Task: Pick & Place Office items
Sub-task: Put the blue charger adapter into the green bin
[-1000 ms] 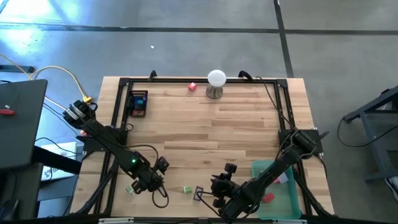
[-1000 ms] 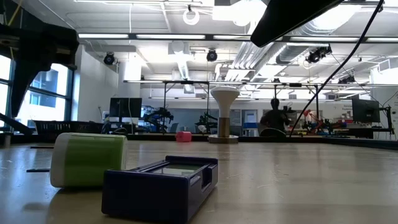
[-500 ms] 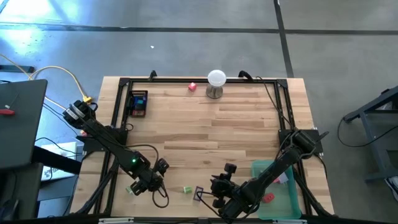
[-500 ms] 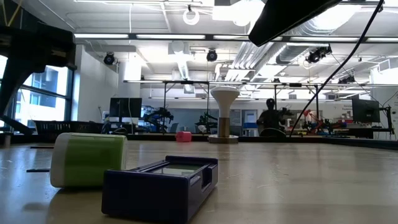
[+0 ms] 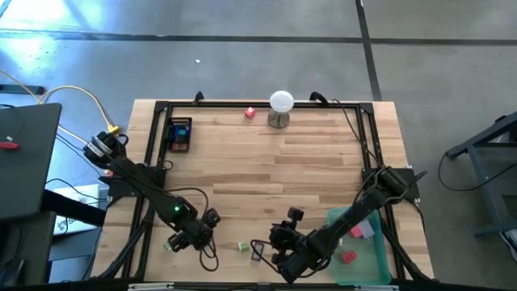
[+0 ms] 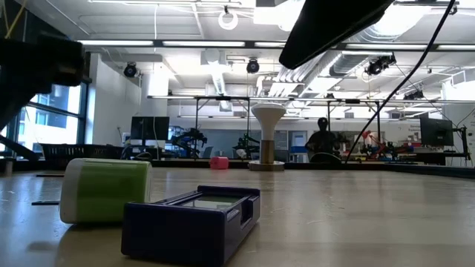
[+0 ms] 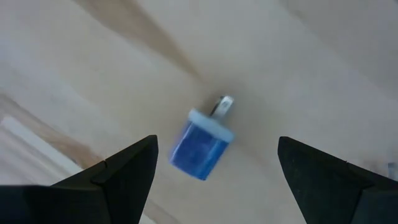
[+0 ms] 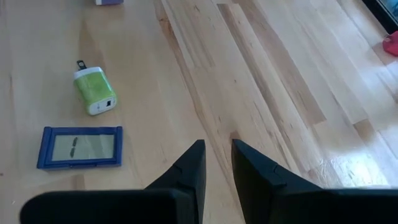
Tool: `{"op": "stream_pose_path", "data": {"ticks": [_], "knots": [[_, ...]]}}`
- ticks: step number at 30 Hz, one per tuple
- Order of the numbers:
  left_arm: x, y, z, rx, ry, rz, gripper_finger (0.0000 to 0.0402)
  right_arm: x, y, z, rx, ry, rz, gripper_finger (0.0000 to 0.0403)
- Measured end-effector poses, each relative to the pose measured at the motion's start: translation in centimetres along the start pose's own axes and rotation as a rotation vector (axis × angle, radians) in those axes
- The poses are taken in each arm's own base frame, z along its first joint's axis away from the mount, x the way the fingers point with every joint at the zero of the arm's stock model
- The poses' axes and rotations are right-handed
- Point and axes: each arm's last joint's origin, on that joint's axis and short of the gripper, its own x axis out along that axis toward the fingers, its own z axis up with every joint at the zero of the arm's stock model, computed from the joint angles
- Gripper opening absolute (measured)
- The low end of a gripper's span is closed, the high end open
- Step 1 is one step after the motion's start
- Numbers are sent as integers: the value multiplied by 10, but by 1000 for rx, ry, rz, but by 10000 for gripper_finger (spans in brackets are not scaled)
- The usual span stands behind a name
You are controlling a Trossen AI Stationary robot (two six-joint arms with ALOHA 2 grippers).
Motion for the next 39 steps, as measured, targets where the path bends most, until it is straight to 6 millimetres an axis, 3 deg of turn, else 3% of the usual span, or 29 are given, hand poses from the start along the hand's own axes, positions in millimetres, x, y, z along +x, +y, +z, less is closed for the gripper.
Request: {"op": "stream_pose_path", "data": {"ticks": [6, 13, 23, 39], "knots": [[15, 9, -4, -28, 58, 8, 323, -1, 1, 0, -1, -1, 2, 64], [17, 16, -6, -43, 46, -36, 320, 0, 1, 0, 2, -3, 3, 64], [17, 17, -6, -8, 41, -48, 285, 0, 1, 0, 3, -4, 4, 64], [34, 18, -7, 49, 87, -40, 221, 0, 1, 0, 3, -4, 4, 64]]}}
